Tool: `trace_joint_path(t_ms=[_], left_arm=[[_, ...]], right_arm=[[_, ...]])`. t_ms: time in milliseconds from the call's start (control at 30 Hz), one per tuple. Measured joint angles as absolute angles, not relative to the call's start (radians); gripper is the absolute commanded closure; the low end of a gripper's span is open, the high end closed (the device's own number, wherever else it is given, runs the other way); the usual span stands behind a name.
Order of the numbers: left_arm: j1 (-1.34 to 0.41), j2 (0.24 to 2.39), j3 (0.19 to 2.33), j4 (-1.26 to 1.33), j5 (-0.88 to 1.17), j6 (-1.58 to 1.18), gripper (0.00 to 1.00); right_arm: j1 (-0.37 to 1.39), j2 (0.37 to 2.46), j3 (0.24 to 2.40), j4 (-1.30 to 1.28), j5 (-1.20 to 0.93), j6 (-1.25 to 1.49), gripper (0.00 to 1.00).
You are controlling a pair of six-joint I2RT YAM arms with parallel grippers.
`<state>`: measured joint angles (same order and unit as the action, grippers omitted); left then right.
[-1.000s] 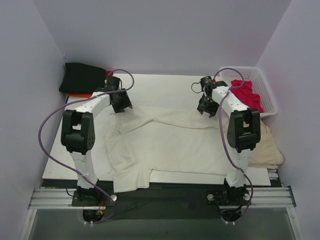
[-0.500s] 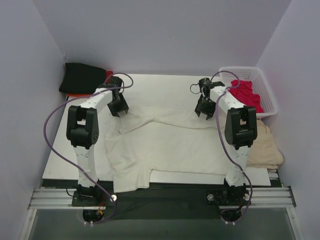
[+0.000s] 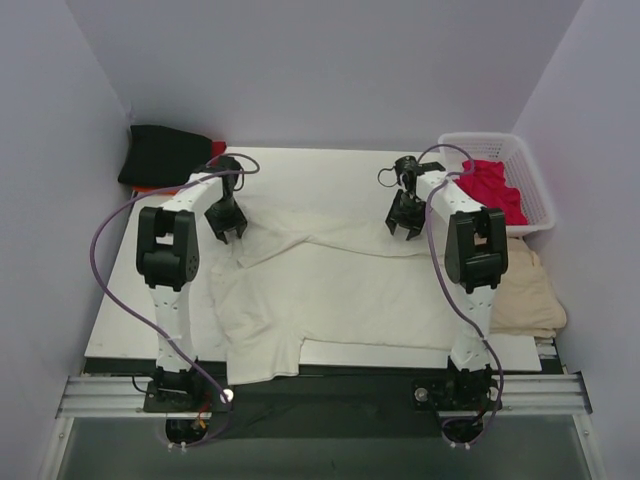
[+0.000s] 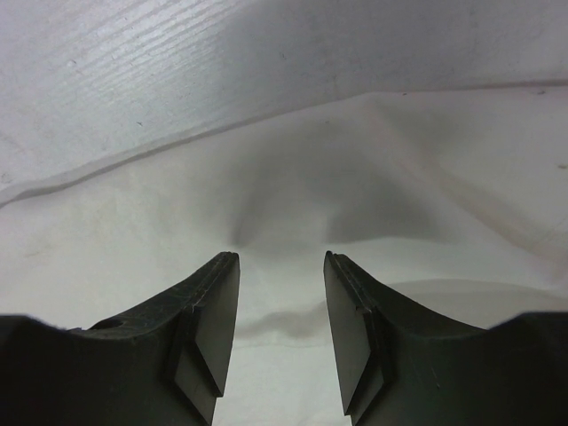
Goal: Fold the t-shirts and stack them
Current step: Fold the flattened tshirt in 1/3 of the way
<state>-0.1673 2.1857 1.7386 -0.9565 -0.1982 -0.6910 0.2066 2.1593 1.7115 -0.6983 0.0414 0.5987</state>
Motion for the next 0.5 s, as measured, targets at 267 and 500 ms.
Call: trace_joint_path(t_ms=[267, 500], left_arm=[[-0.144, 2.194, 1.739, -0.991, -0.21, -0.695, 0.48], [-0.125, 2.196, 1.739, -1.007, -0.21, -0.696, 0.49]], right_arm=[[0.207, 2.178, 1.733, -0.702, 0.016, 0.598, 0.57], [0.207, 2.222, 1.791, -0.711, -0.002, 0.597, 0.56]])
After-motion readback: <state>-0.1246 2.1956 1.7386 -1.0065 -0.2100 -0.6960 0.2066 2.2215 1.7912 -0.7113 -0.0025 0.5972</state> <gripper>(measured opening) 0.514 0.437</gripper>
